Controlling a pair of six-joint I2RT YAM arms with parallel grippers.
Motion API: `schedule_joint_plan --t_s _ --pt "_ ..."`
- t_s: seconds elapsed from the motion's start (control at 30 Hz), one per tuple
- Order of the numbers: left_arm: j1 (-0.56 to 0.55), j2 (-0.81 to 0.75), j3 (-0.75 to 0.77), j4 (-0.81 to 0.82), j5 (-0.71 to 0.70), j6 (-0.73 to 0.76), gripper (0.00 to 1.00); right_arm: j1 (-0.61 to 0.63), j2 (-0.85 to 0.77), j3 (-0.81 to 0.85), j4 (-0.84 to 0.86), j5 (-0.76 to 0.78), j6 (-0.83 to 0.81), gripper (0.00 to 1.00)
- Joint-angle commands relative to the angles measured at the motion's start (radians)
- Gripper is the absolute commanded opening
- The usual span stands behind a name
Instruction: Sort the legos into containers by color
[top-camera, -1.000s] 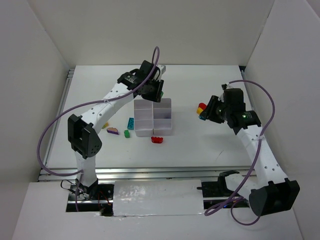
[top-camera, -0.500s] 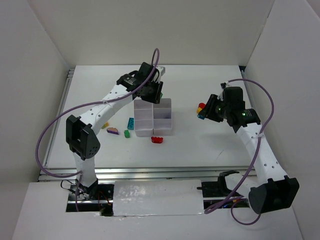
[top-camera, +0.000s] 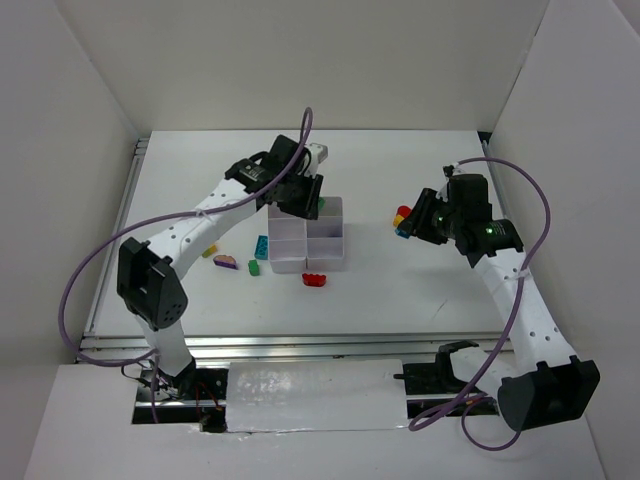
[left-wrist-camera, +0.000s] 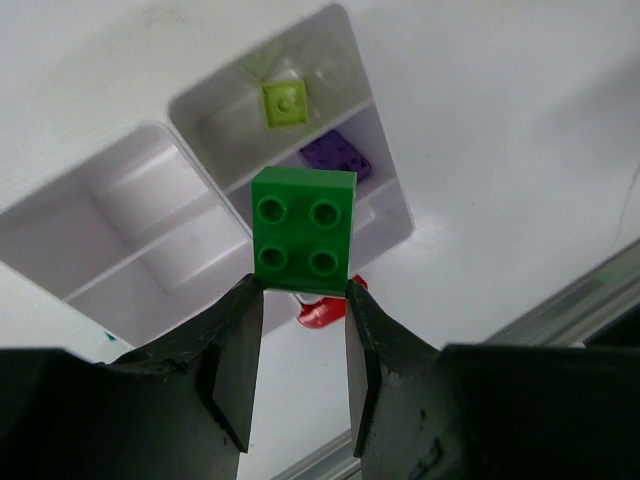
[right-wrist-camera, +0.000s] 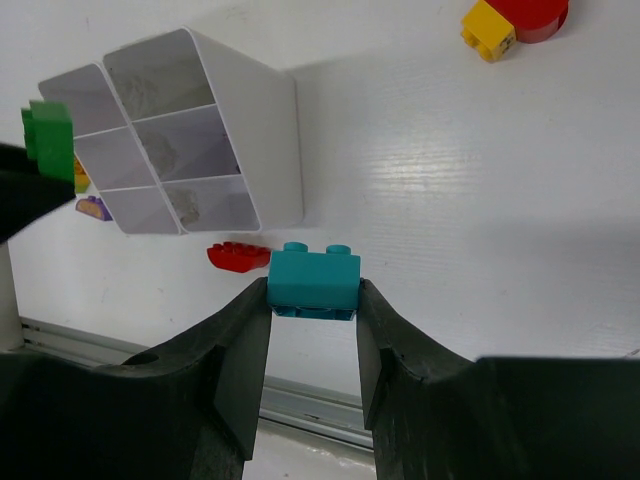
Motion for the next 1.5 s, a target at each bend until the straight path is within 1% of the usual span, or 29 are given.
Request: schedule_joint_plan --t_s 0.0,0.07,0.13,0.27,0.43,0.7,0.8,0.87,0.9,0.93,1.2,1.47 --pt "-0.022 -0.111 -0.085 0.055 0.138 0.044 0.00 0.005 0.011 0.048 0.026 -0.001 -0.006 0.00" --pt "-0.042 -0.139 -0.155 0.080 0.195 0.074 0.00 0.005 0.029 0.062 0.021 -0.004 -0.007 0.00" --pt "-0.076 -0.162 -0.186 0.088 0.253 0.087 0.00 0.005 0.043 0.079 0.005 -0.005 -0.010 0.00" --pt "-0.122 -0.149 -0.220 0.048 0.266 0.109 0.00 0.005 0.029 0.050 0.027 0.004 -0.001 0.00" --pt "-0.127 -0.113 -0.223 0.041 0.235 0.112 0.00 0.007 0.008 0.026 0.052 -0.002 0.016 0.00" --pt "-0.127 -0.005 -0.142 0.019 0.181 0.155 0.01 0.004 -0.009 0.025 0.035 0.013 0.002 0.00" --pt "-0.127 0.009 -0.140 0.037 0.165 0.138 0.04 0.005 -0.015 0.027 0.031 0.028 -0.009 0.00" --pt "-0.127 0.012 -0.140 0.055 0.155 0.129 0.10 0.005 -0.015 0.025 0.031 0.021 -0.009 0.00" --pt "-0.127 0.015 -0.132 0.055 0.151 0.126 0.16 0.004 -0.012 0.024 0.031 0.018 -0.007 0.00" --pt "-0.127 0.024 -0.126 0.052 0.146 0.126 0.16 0.005 -0.011 0.024 0.032 0.015 -0.007 0.00" --pt "-0.125 0.071 -0.082 0.051 0.068 0.132 0.17 0.005 0.006 0.035 0.031 0.010 -0.009 0.00" --pt "-0.108 0.078 -0.066 0.034 0.056 0.134 0.18 0.005 0.022 0.041 0.034 0.004 -0.010 0.00"
